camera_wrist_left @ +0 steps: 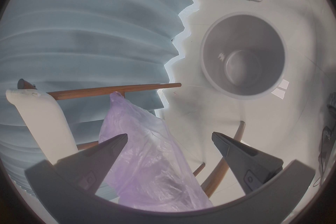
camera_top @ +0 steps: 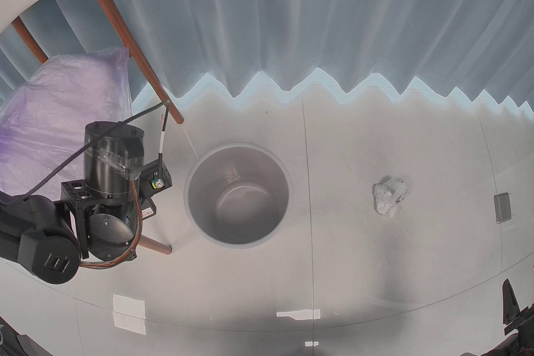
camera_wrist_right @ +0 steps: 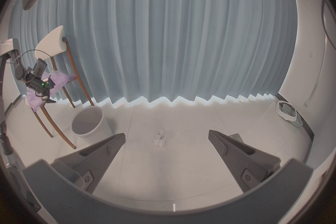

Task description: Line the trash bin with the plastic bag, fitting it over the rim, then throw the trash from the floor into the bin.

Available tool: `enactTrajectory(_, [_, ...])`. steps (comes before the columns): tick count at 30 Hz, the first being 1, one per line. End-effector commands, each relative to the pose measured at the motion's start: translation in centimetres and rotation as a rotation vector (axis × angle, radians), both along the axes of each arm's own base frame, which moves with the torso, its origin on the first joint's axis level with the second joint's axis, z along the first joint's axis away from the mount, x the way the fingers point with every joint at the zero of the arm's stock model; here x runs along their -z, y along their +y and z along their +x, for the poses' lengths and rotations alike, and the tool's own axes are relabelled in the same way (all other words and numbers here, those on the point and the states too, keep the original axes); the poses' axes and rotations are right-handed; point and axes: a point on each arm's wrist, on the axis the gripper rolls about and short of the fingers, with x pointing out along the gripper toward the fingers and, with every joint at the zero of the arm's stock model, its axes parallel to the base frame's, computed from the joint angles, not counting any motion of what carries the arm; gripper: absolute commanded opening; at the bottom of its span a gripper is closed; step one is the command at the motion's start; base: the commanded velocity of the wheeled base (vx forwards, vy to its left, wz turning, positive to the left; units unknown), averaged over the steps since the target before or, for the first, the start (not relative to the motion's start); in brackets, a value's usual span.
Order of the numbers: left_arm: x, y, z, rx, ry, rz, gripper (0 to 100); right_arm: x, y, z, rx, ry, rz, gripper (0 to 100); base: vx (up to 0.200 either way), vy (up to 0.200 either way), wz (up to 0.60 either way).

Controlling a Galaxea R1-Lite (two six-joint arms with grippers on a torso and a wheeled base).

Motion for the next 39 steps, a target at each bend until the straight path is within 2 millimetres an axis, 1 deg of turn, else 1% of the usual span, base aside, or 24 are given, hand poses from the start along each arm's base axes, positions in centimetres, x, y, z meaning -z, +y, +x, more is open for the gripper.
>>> enactTrajectory(1, [0.6, 0.3, 1.1, -0.025, 0.008, 0.024, 100, 0.5, 0.0, 0.0, 0.000, 0.001, 0.000, 100, 0.000, 0.000, 0.00])
enactTrajectory(2, [0.2, 0.6, 1.4, -0.030, -0.015, 0.042, 100, 0.5, 0.0, 0.0, 0.000, 0.001, 0.000, 100, 0.000, 0.000, 0.00])
enactTrajectory(5, [-0.1, 0.8, 1.8, -0.037, -0.059, 0.032, 100, 0.5, 0.0, 0.0, 0.000, 0.001, 0.000, 100, 0.000, 0.000, 0.00])
enactTrajectory(9, [-0.4, 1.8, 2.6, -0.080, -0.091, 0.017, 100, 0.5, 0.0, 0.0, 0.000, 0.001, 0.000, 100, 0.000, 0.000, 0.00])
enactTrajectory(15, [-0.1, 2.8, 2.6, -0.107, -0.074, 0.040, 100, 0.5, 0.0, 0.0, 0.000, 0.001, 0.000, 100, 0.000, 0.000, 0.00])
enactTrajectory(19, [-0.2, 3.4, 3.0, -0.126, -0.077, 0.040, 100, 0.5, 0.0, 0.0, 0.000, 0.001, 0.000, 100, 0.000, 0.000, 0.00])
enactTrajectory(26, [-0.3, 3.8, 3.1, -0.131, -0.076, 0.037, 100, 0.5, 0.0, 0.0, 0.000, 0.001, 0.000, 100, 0.000, 0.000, 0.00])
enactTrajectory(27, [-0.3, 3.9, 3.1, -0.136, -0.077, 0.037, 0, 0.5, 0.0, 0.0, 0.000, 0.001, 0.000, 100, 0.000, 0.000, 0.00])
enactTrajectory(29, [-0.3, 3.9, 3.3, -0.129, -0.081, 0.027, 0, 0.5, 0.0, 0.0, 0.000, 0.001, 0.000, 100, 0.000, 0.000, 0.00])
enactTrajectory(32, [0.0, 4.1, 3.0, -0.097, -0.068, 0.017, 0, 0.5, 0.0, 0.0, 0.000, 0.001, 0.000, 100, 0.000, 0.000, 0.00])
enactTrajectory(37, [0.3, 4.8, 1.7, -0.083, -0.083, -0.025, 0, 0.5, 0.0, 0.0, 0.000, 0.001, 0.000, 100, 0.000, 0.000, 0.00])
enactTrajectory(39, [0.4, 4.6, 1.4, -0.075, -0.087, -0.039, 0, 0.5, 0.0, 0.0, 0.000, 0.001, 0.000, 100, 0.000, 0.000, 0.00])
